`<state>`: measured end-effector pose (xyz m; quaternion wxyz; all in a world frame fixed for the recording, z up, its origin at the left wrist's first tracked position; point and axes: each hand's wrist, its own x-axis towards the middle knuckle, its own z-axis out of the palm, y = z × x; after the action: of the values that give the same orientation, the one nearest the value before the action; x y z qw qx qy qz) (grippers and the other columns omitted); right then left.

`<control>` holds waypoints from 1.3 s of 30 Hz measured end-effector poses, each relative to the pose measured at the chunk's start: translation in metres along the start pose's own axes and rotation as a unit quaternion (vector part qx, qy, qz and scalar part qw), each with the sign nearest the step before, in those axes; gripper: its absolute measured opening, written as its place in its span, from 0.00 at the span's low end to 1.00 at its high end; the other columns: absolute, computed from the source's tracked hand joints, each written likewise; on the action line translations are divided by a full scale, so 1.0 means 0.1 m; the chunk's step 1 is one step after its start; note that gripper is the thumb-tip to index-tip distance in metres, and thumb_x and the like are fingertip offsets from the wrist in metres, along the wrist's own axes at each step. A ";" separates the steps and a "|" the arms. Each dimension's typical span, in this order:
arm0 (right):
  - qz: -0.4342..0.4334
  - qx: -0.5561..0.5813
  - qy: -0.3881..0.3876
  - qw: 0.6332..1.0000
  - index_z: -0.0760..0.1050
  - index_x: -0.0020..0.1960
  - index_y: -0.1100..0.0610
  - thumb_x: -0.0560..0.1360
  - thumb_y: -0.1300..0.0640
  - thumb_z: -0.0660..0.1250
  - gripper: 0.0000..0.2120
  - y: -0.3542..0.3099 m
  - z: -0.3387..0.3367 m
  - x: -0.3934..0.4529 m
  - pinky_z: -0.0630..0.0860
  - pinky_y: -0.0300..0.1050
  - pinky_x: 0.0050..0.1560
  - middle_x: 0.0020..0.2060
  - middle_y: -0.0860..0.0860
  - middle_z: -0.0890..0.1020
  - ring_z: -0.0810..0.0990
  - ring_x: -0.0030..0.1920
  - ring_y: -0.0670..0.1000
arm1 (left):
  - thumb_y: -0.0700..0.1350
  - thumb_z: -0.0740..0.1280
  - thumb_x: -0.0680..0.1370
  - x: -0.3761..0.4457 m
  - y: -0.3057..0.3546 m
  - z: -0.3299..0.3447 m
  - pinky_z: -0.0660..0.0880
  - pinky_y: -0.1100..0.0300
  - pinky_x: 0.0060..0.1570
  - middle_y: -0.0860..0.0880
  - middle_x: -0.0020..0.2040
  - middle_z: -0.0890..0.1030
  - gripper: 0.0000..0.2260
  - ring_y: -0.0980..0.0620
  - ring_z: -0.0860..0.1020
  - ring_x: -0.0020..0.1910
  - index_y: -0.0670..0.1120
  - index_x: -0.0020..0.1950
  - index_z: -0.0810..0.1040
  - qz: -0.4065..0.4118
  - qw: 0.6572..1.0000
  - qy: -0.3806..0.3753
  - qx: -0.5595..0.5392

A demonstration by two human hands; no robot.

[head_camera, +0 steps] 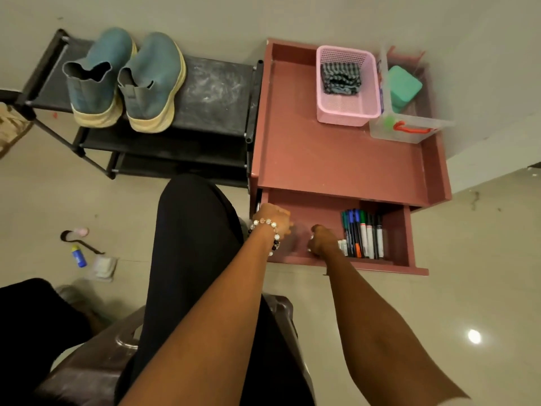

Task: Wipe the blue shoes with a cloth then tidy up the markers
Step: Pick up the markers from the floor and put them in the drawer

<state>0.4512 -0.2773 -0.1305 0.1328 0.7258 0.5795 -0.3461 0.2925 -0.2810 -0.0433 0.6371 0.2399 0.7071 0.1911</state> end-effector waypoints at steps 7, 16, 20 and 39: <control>-0.014 -0.105 -0.030 0.994 0.67 0.64 0.63 0.77 0.60 0.63 0.17 -0.03 0.12 0.21 0.74 0.50 0.56 0.59 0.62 0.75 0.76 0.59 0.60 | 0.34 0.61 0.78 0.01 0.17 0.03 0.72 0.63 0.31 0.48 0.35 0.79 0.08 0.54 0.76 0.30 0.45 0.43 0.75 -0.001 0.998 -0.017 -0.054; -0.026 -0.141 -0.008 0.990 0.73 0.61 0.63 0.78 0.63 0.61 0.13 0.24 -0.05 0.30 0.74 0.48 0.56 0.57 0.62 0.78 0.78 0.56 0.61 | 0.34 0.63 0.79 0.16 0.18 -0.08 0.71 0.68 0.22 0.51 0.26 0.80 0.08 0.58 0.77 0.20 0.44 0.42 0.74 -0.035 0.992 -0.053 -0.107; -0.036 -0.101 0.008 0.994 0.76 0.58 0.61 0.77 0.60 0.63 0.11 0.22 0.02 0.27 0.74 0.48 0.55 0.55 0.62 0.79 0.78 0.54 0.60 | 0.36 0.63 0.79 0.08 0.16 0.04 0.71 0.67 0.25 0.50 0.29 0.79 0.09 0.59 0.75 0.20 0.46 0.41 0.74 -0.024 0.997 -0.026 -0.074; -0.033 -0.102 0.010 0.994 0.74 0.60 0.66 0.78 0.66 0.60 0.12 0.19 0.09 0.37 0.73 0.50 0.60 0.58 0.63 0.75 0.76 0.57 0.60 | 0.37 0.63 0.79 0.11 0.18 0.14 0.71 0.68 0.22 0.50 0.27 0.79 0.09 0.58 0.75 0.20 0.45 0.39 0.74 -0.047 0.997 -0.036 -0.057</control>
<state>0.4692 -0.2611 -0.1652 0.1885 0.6922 0.6371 -0.2820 0.3075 -0.2606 -0.0441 0.6832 0.1760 0.6822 0.1922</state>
